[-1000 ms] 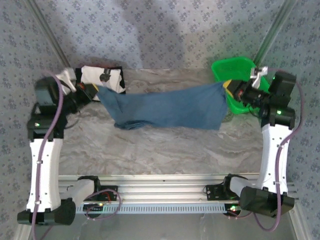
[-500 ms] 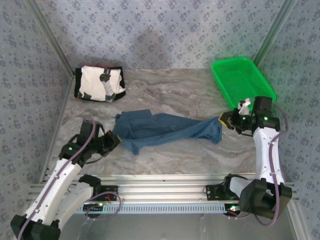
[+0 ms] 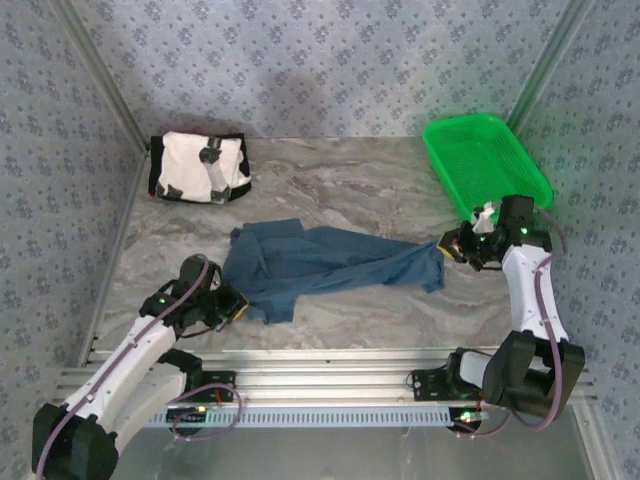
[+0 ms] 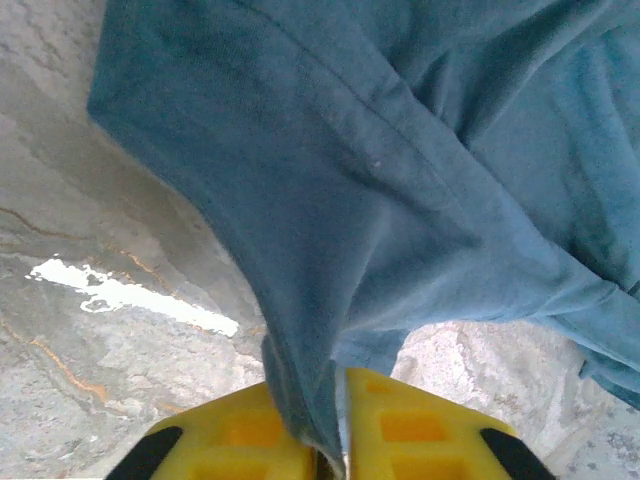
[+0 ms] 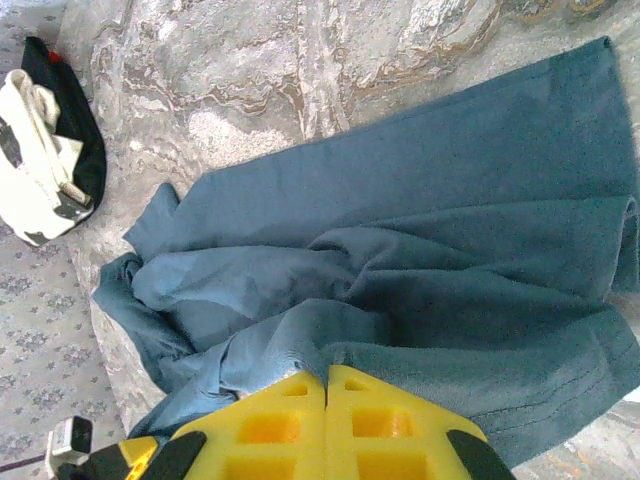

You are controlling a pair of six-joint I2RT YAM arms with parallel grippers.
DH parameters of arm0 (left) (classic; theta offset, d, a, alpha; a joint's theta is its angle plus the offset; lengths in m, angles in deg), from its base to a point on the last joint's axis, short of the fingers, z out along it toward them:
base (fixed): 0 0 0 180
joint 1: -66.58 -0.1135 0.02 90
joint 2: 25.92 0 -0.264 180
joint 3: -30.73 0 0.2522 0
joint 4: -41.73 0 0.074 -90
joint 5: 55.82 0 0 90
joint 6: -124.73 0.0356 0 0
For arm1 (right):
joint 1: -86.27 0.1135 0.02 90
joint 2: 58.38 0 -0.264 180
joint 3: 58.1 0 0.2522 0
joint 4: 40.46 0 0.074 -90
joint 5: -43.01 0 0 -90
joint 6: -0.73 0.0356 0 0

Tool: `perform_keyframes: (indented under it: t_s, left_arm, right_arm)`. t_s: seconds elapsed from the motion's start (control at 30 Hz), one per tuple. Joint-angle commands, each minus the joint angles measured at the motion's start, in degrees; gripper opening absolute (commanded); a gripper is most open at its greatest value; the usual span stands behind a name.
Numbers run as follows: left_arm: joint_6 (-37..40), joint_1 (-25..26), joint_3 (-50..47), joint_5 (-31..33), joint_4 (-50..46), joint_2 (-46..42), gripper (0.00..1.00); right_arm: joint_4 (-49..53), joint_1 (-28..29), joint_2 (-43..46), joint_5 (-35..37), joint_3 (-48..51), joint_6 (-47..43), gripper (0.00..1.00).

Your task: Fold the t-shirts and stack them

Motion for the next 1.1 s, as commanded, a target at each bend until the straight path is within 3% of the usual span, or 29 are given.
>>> perform_keyframes:
  t_s: [0.0, 0.1, 0.3, 1.07]
  left_arm:
    - [-2.55, 0.33, -0.77, -1.67, 1.36, 0.64, 0.20]
    - [-3.09, 0.32, -1.69, -3.18, 0.75, 0.36, 0.28]
    - [-4.01, 0.41, -4.79, -5.41, 0.35, -0.29, 0.33]
    - [-8.36, 5.56, -9.74, -8.31, 1.81, -6.14, 0.32]
  right_arm:
    - [-0.92, 0.59, -0.96, 0.54, 0.27, -1.64, 0.00]
    - [-1.23, 0.88, -1.89, 0.40, 0.39, -1.75, 0.00]
    - [-2.37, 1.15, -3.49, 0.21, 0.53, -1.74, 0.00]
    - [-2.36, 1.42, -8.59, 0.03, -2.26, -2.53, 0.00]
